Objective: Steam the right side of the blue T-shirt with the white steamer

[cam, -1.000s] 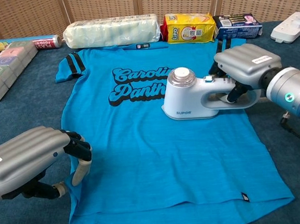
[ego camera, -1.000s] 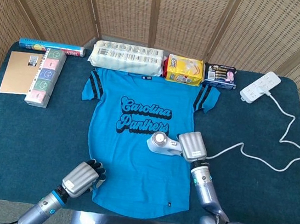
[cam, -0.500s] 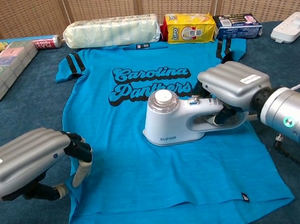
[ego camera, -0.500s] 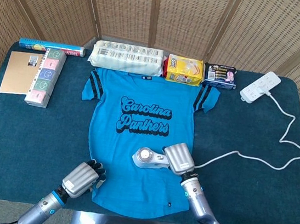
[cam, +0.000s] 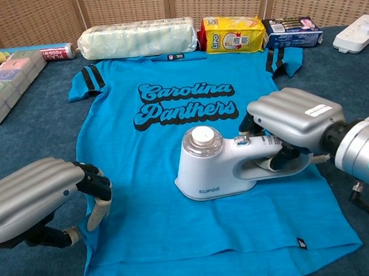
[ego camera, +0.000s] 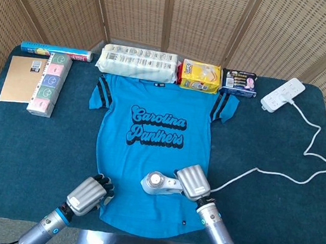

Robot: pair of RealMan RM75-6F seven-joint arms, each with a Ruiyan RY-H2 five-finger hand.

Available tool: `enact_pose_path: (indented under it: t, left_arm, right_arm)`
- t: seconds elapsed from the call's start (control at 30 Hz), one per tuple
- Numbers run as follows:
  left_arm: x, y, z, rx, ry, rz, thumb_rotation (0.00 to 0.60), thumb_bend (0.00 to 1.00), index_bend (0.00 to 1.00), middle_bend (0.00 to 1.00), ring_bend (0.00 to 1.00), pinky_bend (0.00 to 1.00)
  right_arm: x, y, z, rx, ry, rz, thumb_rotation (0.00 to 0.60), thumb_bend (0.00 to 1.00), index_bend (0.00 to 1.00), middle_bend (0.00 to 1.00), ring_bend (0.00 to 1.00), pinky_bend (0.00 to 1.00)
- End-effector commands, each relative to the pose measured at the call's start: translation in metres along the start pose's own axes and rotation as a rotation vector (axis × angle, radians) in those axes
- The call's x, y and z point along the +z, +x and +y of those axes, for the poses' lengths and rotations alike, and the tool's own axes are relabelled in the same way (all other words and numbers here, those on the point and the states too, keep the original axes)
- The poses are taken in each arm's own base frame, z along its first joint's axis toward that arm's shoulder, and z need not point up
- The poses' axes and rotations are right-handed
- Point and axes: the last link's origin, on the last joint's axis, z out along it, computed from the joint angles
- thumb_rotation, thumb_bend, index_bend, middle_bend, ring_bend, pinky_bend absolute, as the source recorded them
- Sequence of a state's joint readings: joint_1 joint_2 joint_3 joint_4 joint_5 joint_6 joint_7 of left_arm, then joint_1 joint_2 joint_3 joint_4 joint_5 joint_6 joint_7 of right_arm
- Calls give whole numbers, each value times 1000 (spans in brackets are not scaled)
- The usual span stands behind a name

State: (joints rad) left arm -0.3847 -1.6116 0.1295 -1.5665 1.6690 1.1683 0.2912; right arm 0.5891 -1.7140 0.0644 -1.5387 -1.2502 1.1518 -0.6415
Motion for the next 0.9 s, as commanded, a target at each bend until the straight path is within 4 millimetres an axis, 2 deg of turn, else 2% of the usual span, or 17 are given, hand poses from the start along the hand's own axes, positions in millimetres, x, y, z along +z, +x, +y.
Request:
enact_pose_path:
  t: [0.03,0.23,0.47,0.67,0.9]
  left_arm:
    - [-1,1,0,1,1,1,600,469,674,511,356,339]
    - [-1,0,1,1,0,-4,600,470,675,510,357,339]
    - [0,-1,3,4,-3,-7,599,469,675,511,356,339]
    - [2,-1,6,9,-4,-11,599,469,674,510,356,339]
    - [3,-1,7,16,2,-18,599,469,675,511,356,339]
  right_arm:
    - [8,25,22,14,-72,69,600,292,701,747,773,731]
    - [15,54,61,8,-187,138,600,293,701,747,773,731]
    - [19,73,108,-4,-321,178,600,292,700,747,772,731]
    - [26,72,154,-14,-453,183,600,293,701,747,773,730]
    - [33,61,191,-25,-561,164,600,293,701,746,771,729]
